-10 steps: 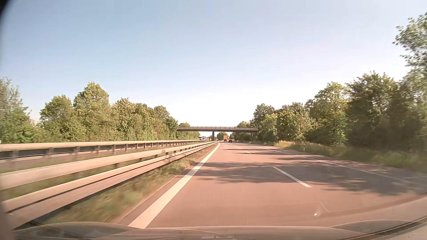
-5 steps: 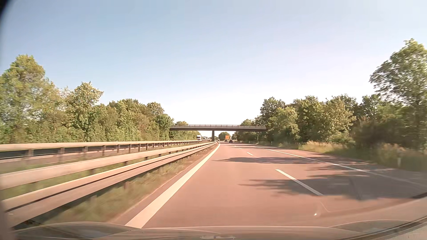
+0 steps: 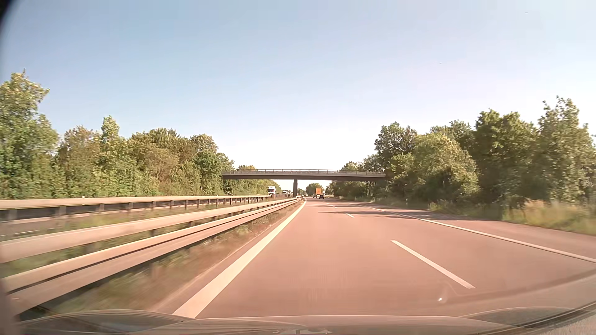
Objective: Follow the waypoints while adhering to traffic rules and regulations
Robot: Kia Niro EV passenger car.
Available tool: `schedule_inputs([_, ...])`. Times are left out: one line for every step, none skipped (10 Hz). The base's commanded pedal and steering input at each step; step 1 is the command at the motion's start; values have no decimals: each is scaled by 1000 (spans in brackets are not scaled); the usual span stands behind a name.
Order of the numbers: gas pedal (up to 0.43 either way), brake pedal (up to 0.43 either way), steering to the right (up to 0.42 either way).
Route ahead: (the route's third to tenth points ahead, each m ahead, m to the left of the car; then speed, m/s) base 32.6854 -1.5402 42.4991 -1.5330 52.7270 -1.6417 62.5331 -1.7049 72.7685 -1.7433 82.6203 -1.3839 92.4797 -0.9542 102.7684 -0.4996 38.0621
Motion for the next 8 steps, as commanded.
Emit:
schedule_inputs([287,12,0])
schedule_inputs([299,6,0])
schedule_inputs([299,12,0])
schedule_inputs([299,12,0])
schedule_inputs([299,12,2])
schedule_inputs([299,12,4])
schedule_inputs([299,6,5])
schedule_inputs([299,12,4])
